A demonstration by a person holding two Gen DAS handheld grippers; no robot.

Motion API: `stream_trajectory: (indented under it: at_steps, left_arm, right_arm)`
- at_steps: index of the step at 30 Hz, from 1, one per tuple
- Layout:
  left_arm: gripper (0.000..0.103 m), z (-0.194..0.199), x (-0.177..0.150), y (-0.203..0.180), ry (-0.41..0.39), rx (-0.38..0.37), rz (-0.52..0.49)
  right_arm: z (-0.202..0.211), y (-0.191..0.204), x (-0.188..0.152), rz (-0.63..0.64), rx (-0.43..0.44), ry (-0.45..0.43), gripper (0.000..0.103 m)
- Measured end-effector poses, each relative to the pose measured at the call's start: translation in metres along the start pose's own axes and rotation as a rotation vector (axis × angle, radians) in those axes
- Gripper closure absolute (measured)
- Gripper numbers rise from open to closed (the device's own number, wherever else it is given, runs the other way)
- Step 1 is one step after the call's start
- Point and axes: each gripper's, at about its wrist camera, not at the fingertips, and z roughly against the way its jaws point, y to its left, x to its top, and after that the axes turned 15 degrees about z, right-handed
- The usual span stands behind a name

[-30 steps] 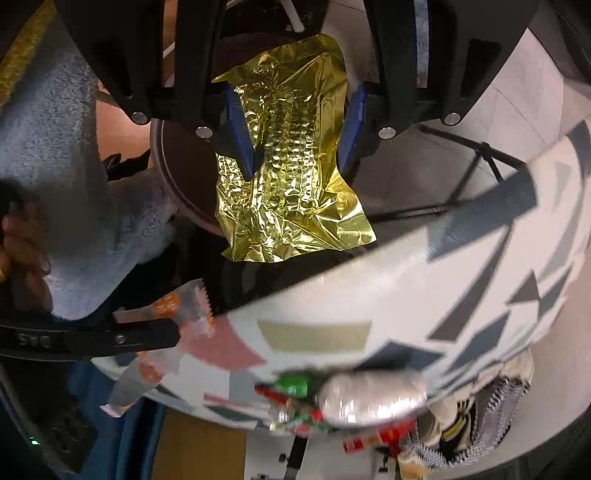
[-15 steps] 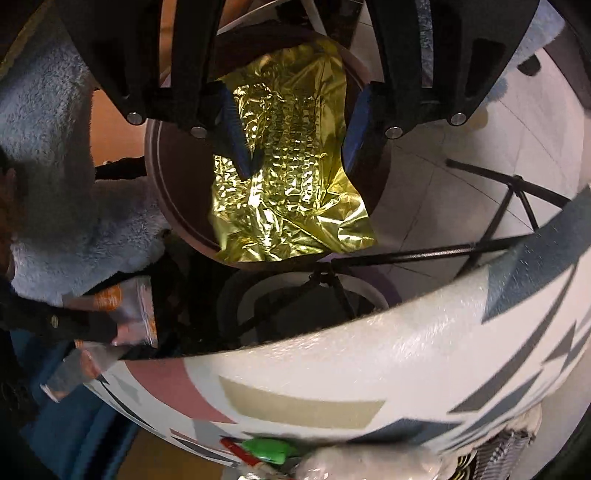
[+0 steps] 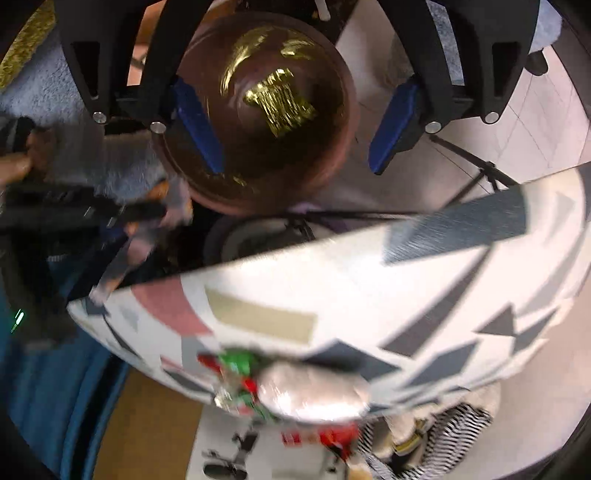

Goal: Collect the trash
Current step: 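Lower the clear plastic sleeve into the brown bin and open the right tool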

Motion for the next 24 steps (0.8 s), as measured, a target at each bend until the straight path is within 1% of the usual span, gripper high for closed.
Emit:
stream_trajectory:
  at_steps: [2,5,10,15,20,22,24]
  left_arm:
    - [0.021,0.010,0.003,0.005,-0.038,-0.003,0.023]
    - [0.021,0.020,0.005,0.014,-0.073,-0.002,0.065]
    - [0.019,0.024,0.008,0.030,-0.094,0.008,0.142]
    - [0.018,0.026,0.008,0.038,-0.102,0.014,0.169]
    - [0.018,0.026,0.007,0.040,-0.100,0.019,0.169]
    - [0.018,0.025,0.007,0.040,-0.098,0.020,0.168]
    - [0.018,0.025,0.007,0.039,-0.096,0.020,0.166]
  right_arm:
    - [-0.010,0.006,0.003,0.025,0.004,0.030,0.083]
    - [-0.021,0.013,0.005,0.050,0.017,0.065,0.083]
    - [-0.038,0.015,0.003,0.062,0.021,0.138,0.083]
    - [-0.048,0.017,0.003,0.064,0.019,0.165,0.081]
    - [-0.054,0.020,0.003,0.077,0.008,0.178,0.073]
    - [-0.054,0.020,0.002,0.075,0.000,0.174,0.073]
    - [-0.051,0.018,0.002,0.069,-0.005,0.164,0.067]
